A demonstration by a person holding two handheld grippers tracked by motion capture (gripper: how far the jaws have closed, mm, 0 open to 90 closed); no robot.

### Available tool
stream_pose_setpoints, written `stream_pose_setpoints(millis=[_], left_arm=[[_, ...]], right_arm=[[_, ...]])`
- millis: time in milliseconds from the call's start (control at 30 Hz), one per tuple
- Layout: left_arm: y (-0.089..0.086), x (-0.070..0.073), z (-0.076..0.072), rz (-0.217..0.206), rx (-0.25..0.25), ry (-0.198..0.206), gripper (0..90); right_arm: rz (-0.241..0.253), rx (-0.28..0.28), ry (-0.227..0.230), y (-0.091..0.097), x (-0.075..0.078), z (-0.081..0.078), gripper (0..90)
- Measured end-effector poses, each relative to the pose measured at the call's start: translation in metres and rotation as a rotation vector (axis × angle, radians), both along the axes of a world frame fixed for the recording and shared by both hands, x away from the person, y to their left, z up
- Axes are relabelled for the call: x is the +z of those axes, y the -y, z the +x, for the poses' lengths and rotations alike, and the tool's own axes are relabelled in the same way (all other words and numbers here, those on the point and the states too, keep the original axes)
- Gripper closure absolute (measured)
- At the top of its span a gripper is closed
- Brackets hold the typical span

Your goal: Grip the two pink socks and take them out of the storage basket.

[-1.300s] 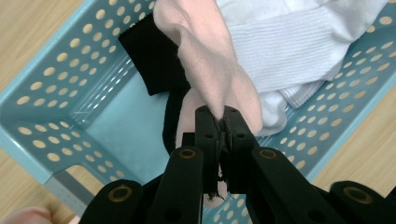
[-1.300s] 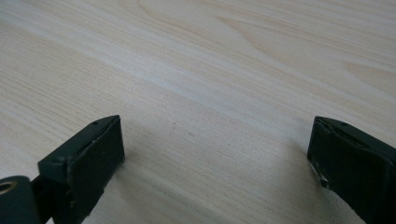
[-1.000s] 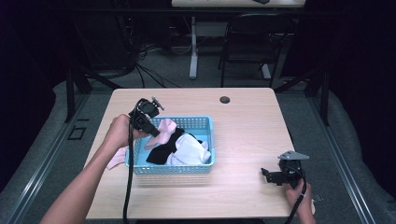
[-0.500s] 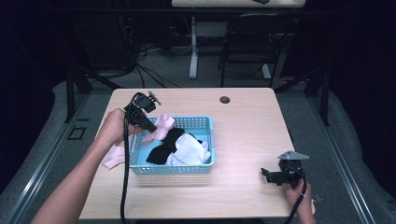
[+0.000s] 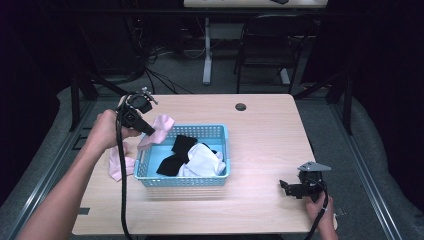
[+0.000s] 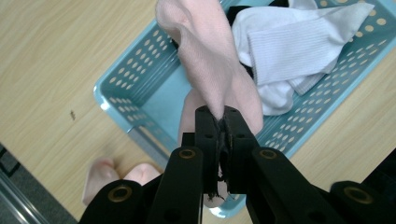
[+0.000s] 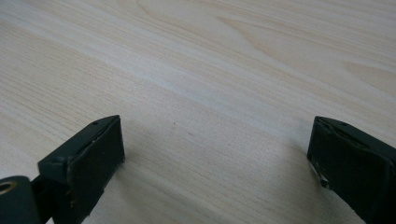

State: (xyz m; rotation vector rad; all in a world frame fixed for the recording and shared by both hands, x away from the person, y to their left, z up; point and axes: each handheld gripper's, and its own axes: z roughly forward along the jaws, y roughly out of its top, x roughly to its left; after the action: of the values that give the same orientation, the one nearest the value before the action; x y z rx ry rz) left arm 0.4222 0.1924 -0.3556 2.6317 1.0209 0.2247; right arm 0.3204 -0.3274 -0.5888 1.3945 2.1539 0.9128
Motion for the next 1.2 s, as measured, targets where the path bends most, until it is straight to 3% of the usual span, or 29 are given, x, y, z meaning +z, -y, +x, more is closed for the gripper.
stream_pose_setpoints(millis=[167, 400, 667, 833, 900, 1033, 1200], left_arm=[[-0.021, 0.006, -0.002, -0.006, 0.047, 0.009, 86.2], [-0.049, 0.010, -0.005, 0.019, 0.112, 0.022, 86.2], [-0.086, -0.004, -0.005, 0.032, 0.214, 0.009, 86.2], [-0.106, -0.027, 0.001, 0.047, 0.278, -0.021, 86.1], [-0.111, -0.042, 0.003, 0.078, 0.302, -0.029, 86.1], [-0.115, -0.074, 0.007, 0.100, 0.320, -0.079, 86.0], [-0.118, -0.111, 0.013, 0.071, 0.350, -0.135, 85.9]], right_arm=[[0.000, 0.002, 0.002, 0.000, 0.000, 0.000, 3.3], [0.000, 0.003, 0.002, 0.000, 0.000, 0.000, 3.3], [0.000, 0.002, 0.001, 0.000, 0.000, 0.000, 3.4], [-0.001, 0.002, 0.001, 0.000, 0.000, 0.000, 3.3], [-0.001, 0.002, 0.001, 0.000, 0.000, 0.000, 3.4], [0.000, 0.001, 0.001, 0.000, 0.000, 0.000, 3.4], [-0.002, 0.002, -0.001, 0.000, 0.000, 0.000, 3.4]])
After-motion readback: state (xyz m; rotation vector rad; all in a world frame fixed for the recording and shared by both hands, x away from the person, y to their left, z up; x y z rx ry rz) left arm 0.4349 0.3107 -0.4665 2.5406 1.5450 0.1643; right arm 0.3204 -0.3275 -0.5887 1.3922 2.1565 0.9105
